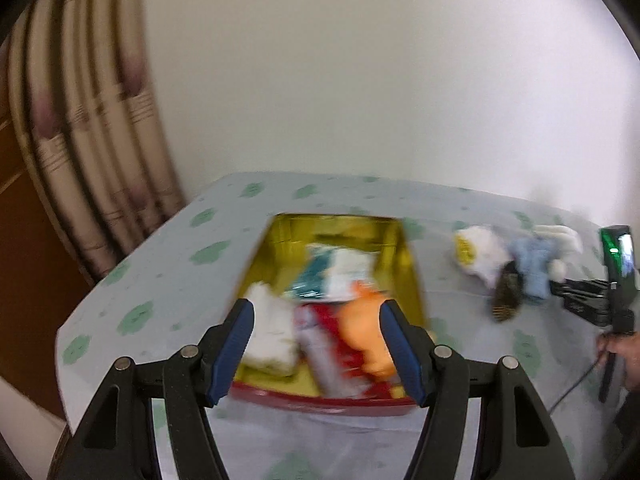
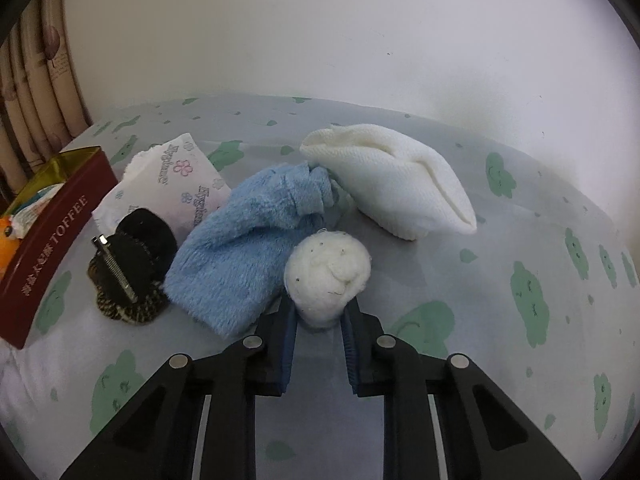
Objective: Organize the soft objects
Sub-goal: 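Move the right tool to the white cotton ball and grasp it, then grasp the black patterned pouch with the left tool while the right tool holds the cotton ball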
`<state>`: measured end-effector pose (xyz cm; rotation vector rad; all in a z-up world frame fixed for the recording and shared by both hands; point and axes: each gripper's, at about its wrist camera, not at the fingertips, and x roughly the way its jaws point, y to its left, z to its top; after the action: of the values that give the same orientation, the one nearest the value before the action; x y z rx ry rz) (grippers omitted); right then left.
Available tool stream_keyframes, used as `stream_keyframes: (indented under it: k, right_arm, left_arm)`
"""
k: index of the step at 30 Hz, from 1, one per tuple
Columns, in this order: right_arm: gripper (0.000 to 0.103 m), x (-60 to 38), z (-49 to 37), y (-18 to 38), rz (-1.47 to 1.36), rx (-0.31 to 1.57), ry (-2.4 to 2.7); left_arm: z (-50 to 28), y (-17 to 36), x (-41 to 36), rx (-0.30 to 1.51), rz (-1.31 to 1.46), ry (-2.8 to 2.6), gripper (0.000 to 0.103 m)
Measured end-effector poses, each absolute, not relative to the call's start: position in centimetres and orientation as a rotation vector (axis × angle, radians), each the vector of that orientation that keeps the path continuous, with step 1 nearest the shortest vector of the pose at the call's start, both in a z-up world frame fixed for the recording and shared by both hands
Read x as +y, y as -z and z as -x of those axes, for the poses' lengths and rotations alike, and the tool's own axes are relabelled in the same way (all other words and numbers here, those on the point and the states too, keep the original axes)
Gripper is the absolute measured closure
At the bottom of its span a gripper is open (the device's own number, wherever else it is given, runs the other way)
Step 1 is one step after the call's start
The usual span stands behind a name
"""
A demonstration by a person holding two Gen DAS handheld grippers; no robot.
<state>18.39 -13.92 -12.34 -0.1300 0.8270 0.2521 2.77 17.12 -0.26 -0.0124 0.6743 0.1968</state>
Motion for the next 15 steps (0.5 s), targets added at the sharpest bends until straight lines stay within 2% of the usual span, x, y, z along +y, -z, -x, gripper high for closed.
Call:
stream_keyframes:
  k: [15]
  right_arm:
    - [0.084,-16.9,-14.3,13.0,0.085,0.847,-0.221]
  left_arm:
    - [-9.4,4.5,5.2,0.827,-0.016,0.217,0.036]
